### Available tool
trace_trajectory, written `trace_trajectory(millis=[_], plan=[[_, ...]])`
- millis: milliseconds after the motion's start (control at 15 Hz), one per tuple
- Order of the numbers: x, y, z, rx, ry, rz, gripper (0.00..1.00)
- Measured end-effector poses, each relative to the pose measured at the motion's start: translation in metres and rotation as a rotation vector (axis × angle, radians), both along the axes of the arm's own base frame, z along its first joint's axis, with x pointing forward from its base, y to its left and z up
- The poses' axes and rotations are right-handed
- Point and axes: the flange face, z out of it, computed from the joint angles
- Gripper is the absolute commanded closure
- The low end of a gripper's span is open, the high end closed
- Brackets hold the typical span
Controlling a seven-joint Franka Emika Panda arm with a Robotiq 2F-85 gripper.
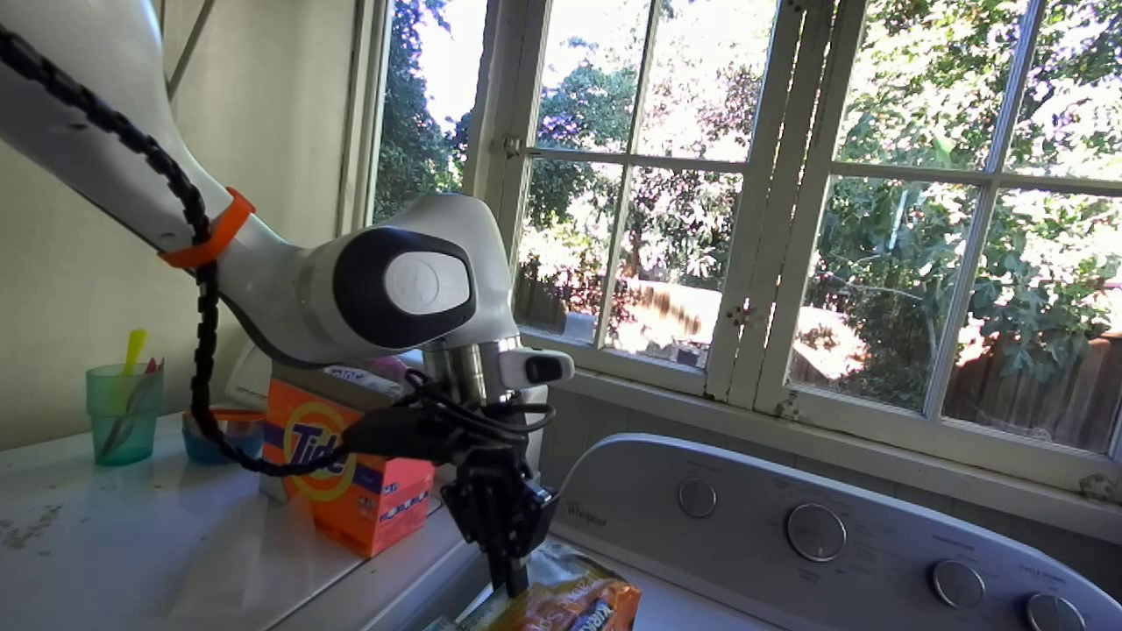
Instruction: Move the yellow box backwards then put the orange box on top of the machine on the right and press a button on the left washing machine.
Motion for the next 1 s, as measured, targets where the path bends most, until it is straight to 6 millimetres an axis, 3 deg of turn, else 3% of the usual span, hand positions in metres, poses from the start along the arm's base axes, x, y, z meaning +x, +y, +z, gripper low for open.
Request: trace_trajectory(millis=[267, 733, 1000], plan=[[0.003, -0.003, 0.003, -0.004, -0.012, 0.076, 1.00], [0.008, -0.039, 0.005, -0.111, -0.097, 0.393, 0.99], [0.014, -0.038, 0.000, -0.128, -0.102, 0.583, 0.97]])
